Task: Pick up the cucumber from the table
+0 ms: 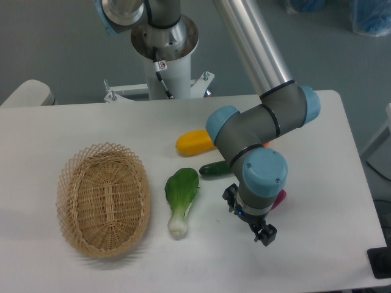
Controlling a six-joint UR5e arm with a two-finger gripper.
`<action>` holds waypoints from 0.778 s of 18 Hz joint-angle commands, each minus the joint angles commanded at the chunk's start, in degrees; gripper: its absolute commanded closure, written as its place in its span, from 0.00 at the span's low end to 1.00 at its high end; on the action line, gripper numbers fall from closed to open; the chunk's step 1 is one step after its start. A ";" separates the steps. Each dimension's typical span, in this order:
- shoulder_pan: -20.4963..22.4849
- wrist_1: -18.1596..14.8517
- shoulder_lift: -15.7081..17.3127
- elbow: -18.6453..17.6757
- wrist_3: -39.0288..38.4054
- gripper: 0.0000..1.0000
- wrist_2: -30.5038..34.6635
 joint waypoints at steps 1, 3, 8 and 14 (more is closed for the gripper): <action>0.00 0.00 0.00 0.00 0.09 0.00 -0.09; 0.00 0.00 0.00 0.00 0.35 0.00 -0.09; 0.00 0.00 0.00 -0.09 -0.09 0.00 -0.35; 0.96 -0.70 4.39 -5.17 0.97 0.00 -0.44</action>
